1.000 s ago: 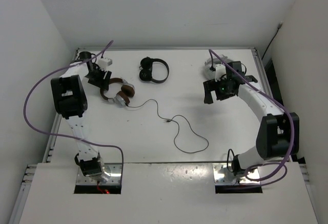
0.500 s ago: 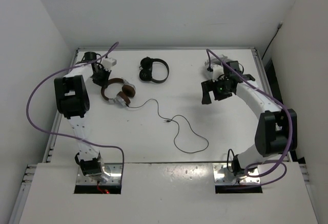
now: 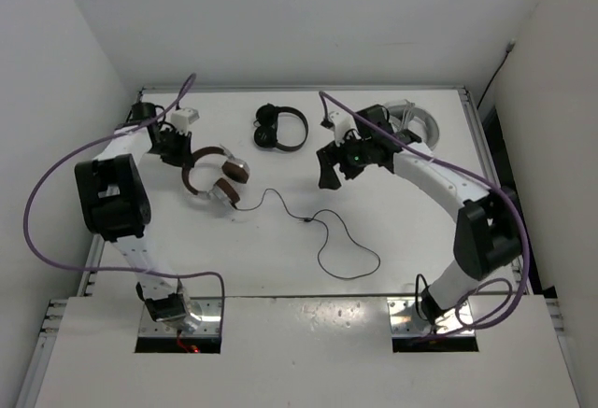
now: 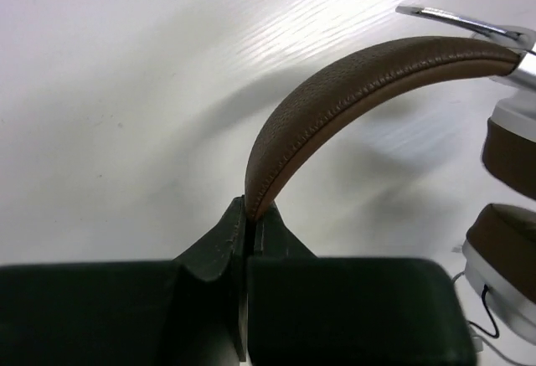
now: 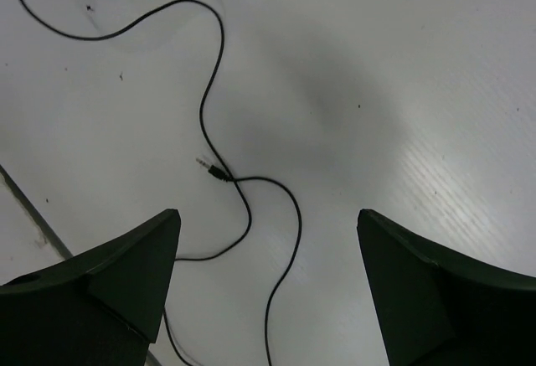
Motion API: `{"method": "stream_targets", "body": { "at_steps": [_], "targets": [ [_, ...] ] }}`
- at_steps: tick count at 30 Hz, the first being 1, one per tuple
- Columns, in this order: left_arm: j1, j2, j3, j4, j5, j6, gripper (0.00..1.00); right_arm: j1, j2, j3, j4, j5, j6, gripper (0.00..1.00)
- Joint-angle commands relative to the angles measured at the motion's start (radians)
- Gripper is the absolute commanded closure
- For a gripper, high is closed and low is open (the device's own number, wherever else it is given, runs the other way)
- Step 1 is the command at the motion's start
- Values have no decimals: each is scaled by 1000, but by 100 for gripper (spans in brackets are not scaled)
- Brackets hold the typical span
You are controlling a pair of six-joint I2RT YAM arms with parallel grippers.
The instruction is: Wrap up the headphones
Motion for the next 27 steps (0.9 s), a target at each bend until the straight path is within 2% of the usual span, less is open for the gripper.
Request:
{"method": "stream_targets", "body": {
  "at_steps": [1, 5, 6, 9, 15, 19, 27],
  "targets": [
    [12, -177, -3, -33, 228, -57, 100, -6, 54, 72, 93, -29, 51, 14],
    [30, -235, 10, -58, 319, -95, 100, -29, 100, 53, 147, -124, 62, 14],
    [30, -245, 36, -86, 337, -104, 100, -49, 115, 25, 177, -200, 75, 14],
    [39, -245, 79, -137, 415, -124, 100, -68, 126, -29, 260, -341, 98, 14],
    [50, -217, 170, -157, 525, -215, 100, -68, 153, -83, 363, -512, 98, 14],
    [50, -197, 210, -157, 537, -246, 100, -7, 189, -94, 372, -574, 89, 14],
    [50, -197, 230, -157, 514, -266, 100, 98, 210, -103, 403, -574, 89, 14]
  ]
}}
